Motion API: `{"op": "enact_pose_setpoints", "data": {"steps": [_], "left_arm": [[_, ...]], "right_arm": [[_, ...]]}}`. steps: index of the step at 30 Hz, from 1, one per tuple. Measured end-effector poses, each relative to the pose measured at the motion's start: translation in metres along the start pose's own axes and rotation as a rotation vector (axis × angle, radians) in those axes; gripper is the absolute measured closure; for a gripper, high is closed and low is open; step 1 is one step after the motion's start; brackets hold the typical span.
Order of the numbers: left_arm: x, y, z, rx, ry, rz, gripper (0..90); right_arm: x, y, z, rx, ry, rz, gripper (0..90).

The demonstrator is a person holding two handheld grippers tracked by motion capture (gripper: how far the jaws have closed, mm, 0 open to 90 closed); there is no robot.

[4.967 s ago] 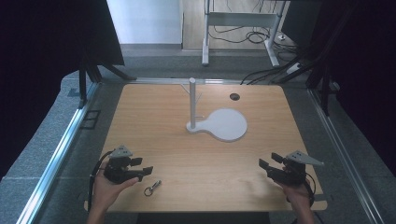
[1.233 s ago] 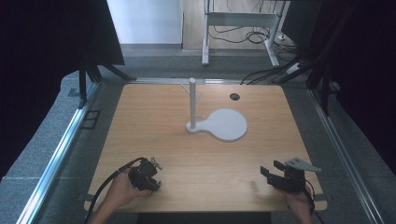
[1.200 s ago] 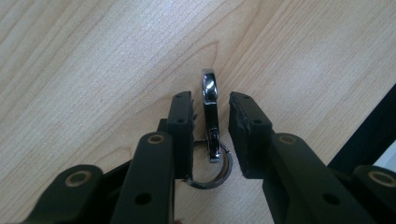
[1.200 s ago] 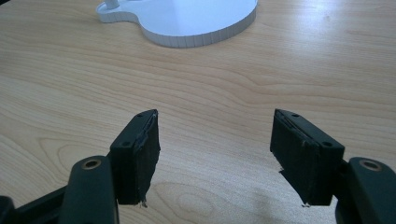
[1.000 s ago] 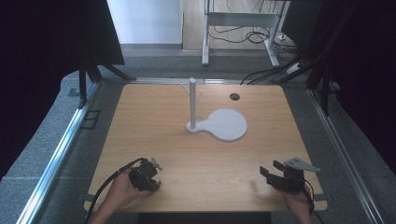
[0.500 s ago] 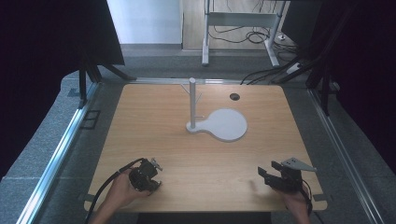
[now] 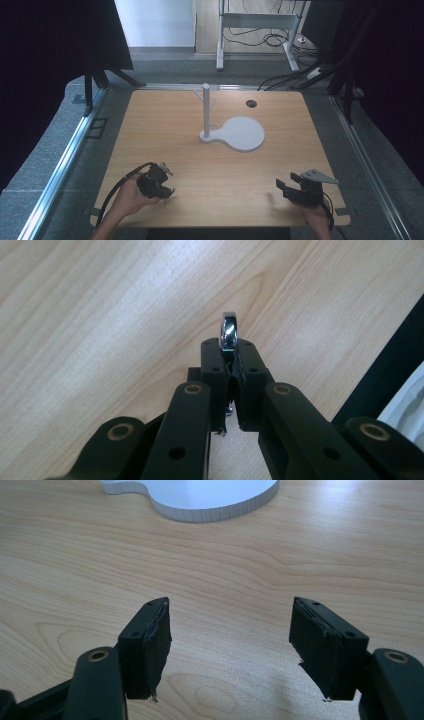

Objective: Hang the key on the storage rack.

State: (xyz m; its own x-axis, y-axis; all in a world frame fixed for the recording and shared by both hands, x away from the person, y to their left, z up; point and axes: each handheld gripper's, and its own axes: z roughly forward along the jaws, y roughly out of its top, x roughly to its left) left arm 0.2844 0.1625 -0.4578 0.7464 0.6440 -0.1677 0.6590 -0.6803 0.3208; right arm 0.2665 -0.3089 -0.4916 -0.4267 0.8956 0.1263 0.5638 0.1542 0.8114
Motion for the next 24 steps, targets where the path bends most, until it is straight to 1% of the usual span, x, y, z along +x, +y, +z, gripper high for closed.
{"op": "enact_pose_setpoints", "data": {"steps": [5,10,19,24], "left_arm": [[0.003,0.008,-0.007,-0.019,-0.009,0.002,85.5],[0.006,0.017,-0.013,-0.023,-0.003,0.003,85.5],[0.016,0.035,-0.013,0.005,0.011,0.002,85.5],[0.023,0.044,-0.014,0.017,0.022,-0.007,85.5]], "right_arm": [[0.0,0.0,0.001,0.004,0.0,-0.002,33.0],[0.001,-0.001,0.002,0.007,0.0,-0.002,33.0],[0.001,-0.002,0.003,0.012,-0.001,-0.001,33.0],[0.001,-0.002,0.004,0.015,0.0,-0.002,33.0]]}}
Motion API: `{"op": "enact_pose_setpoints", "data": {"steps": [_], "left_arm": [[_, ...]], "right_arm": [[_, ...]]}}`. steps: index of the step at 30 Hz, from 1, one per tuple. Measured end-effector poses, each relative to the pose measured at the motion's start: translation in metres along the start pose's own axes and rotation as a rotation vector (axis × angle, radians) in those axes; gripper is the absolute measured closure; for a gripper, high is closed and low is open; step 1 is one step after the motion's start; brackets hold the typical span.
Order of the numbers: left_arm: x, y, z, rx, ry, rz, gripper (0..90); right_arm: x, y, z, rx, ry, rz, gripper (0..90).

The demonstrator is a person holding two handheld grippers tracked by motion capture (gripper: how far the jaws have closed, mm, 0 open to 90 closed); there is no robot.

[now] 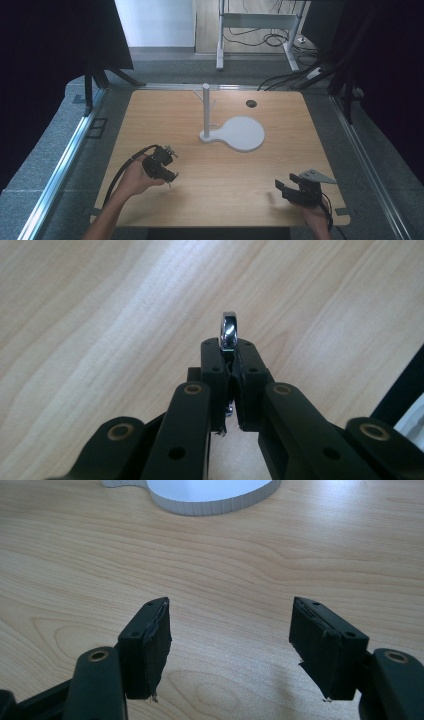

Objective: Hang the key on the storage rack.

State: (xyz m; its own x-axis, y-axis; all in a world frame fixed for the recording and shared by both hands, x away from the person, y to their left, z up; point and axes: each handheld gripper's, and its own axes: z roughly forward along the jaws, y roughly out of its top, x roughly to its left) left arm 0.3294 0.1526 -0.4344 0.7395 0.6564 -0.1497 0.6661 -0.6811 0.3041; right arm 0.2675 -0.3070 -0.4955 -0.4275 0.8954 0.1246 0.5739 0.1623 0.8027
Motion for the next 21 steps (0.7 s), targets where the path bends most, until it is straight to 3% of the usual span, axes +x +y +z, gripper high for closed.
{"op": "enact_pose_setpoints", "data": {"steps": [21], "left_arm": [[0.026,0.038,-0.015,-0.003,0.011,-0.018,85.5]], "right_arm": [[0.0,-0.001,0.001,0.001,-0.004,-0.003,33.0]]}}
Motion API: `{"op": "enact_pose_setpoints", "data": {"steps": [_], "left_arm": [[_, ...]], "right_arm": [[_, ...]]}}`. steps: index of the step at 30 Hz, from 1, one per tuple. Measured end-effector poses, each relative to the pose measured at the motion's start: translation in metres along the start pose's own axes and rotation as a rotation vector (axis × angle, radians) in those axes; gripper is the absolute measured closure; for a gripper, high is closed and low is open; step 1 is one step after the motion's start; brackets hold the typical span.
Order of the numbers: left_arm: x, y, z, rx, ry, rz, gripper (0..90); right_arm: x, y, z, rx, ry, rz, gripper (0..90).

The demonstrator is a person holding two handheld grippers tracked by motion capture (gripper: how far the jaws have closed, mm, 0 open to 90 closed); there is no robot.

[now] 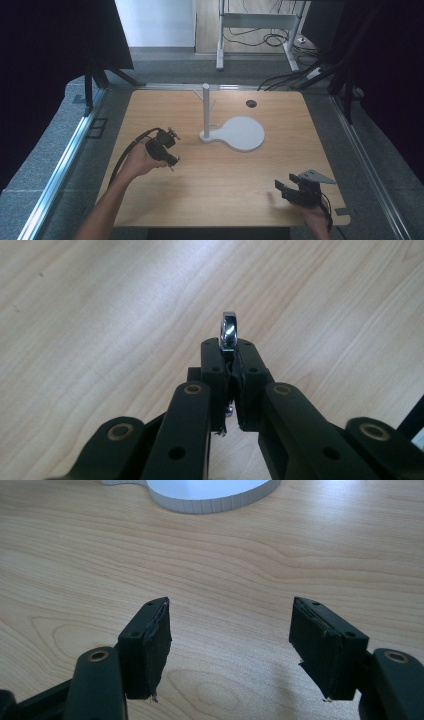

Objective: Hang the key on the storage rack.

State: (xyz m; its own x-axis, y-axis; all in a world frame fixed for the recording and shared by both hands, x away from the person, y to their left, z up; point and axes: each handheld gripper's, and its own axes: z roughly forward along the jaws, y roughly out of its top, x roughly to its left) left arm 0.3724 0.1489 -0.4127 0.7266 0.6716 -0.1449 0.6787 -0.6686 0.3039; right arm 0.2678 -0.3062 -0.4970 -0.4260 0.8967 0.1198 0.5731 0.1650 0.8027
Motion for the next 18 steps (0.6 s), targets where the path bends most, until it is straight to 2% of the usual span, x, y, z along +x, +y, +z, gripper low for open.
{"op": "enact_pose_setpoints", "data": {"steps": [7,11,14,18], "left_arm": [[0.011,0.012,-0.006,-0.011,-0.002,-0.022,85.5],[0.014,0.02,-0.012,-0.027,0.024,-0.024,85.5],[0.016,0.025,-0.018,-0.039,0.03,-0.02,85.5],[0.019,0.033,-0.024,-0.031,0.032,-0.013,85.6]], "right_arm": [[-0.001,0.0,0.0,0.006,0.001,0.003,33.0],[-0.002,-0.001,0.0,0.009,0.0,0.005,33.0],[-0.002,-0.001,0.0,0.008,0.0,0.007,33.0],[-0.003,-0.001,-0.001,0.008,-0.001,0.008,33.0]]}}
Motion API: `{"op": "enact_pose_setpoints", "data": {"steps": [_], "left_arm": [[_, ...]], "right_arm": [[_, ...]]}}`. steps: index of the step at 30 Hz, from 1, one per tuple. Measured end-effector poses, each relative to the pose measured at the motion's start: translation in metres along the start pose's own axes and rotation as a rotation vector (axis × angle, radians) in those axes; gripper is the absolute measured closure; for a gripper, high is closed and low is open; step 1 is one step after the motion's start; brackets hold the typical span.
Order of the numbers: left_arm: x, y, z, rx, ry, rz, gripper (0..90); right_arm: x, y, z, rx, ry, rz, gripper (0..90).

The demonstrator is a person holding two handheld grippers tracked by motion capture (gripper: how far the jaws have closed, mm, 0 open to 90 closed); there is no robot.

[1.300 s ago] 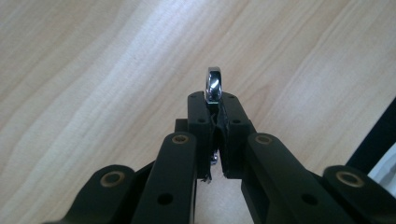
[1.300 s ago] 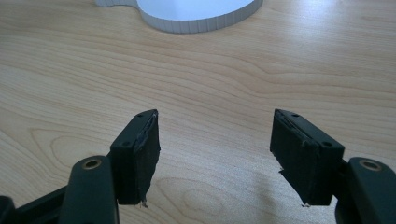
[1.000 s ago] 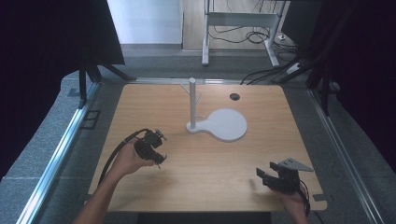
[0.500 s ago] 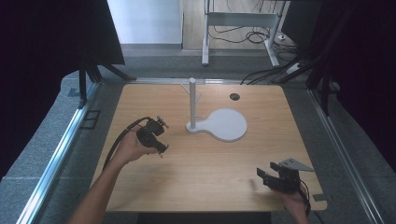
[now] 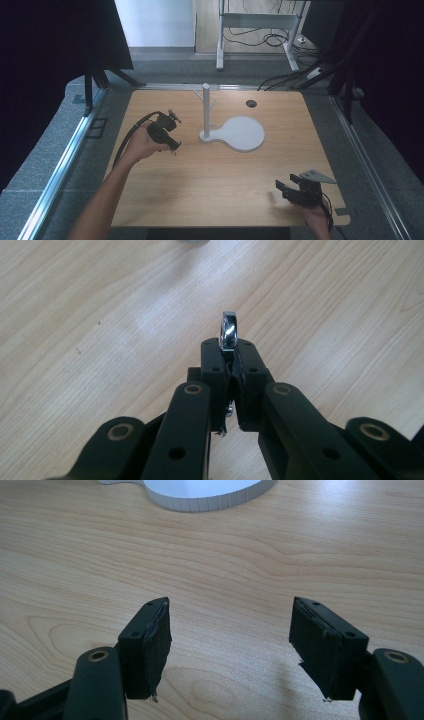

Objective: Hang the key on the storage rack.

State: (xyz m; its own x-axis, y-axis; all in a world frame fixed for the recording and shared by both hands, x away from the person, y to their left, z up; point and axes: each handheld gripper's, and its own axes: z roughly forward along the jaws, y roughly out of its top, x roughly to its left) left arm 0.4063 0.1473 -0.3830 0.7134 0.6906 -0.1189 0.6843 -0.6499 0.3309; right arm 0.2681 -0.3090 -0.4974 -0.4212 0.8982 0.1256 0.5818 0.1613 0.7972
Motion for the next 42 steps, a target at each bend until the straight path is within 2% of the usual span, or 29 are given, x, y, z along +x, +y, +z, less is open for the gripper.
{"op": "enact_pose_setpoints", "data": {"steps": [11,19,32,42], "left_arm": [[0.004,0.018,-0.01,-0.003,0.002,0.002,85.5],[0.004,0.03,-0.008,-0.007,0.003,0.004,85.5],[0.015,0.037,-0.008,-0.014,-0.004,-0.03,85.5],[0.017,0.048,-0.016,-0.022,0.006,-0.023,85.5]], "right_arm": [[0.001,-0.001,0.002,0.009,0.001,-0.003,33.0],[0.001,-0.001,0.002,0.013,0.004,-0.005,33.0],[0.001,-0.001,0.004,0.018,0.007,-0.004,33.0],[0.0,-0.002,0.004,0.017,0.005,-0.004,32.9]]}}
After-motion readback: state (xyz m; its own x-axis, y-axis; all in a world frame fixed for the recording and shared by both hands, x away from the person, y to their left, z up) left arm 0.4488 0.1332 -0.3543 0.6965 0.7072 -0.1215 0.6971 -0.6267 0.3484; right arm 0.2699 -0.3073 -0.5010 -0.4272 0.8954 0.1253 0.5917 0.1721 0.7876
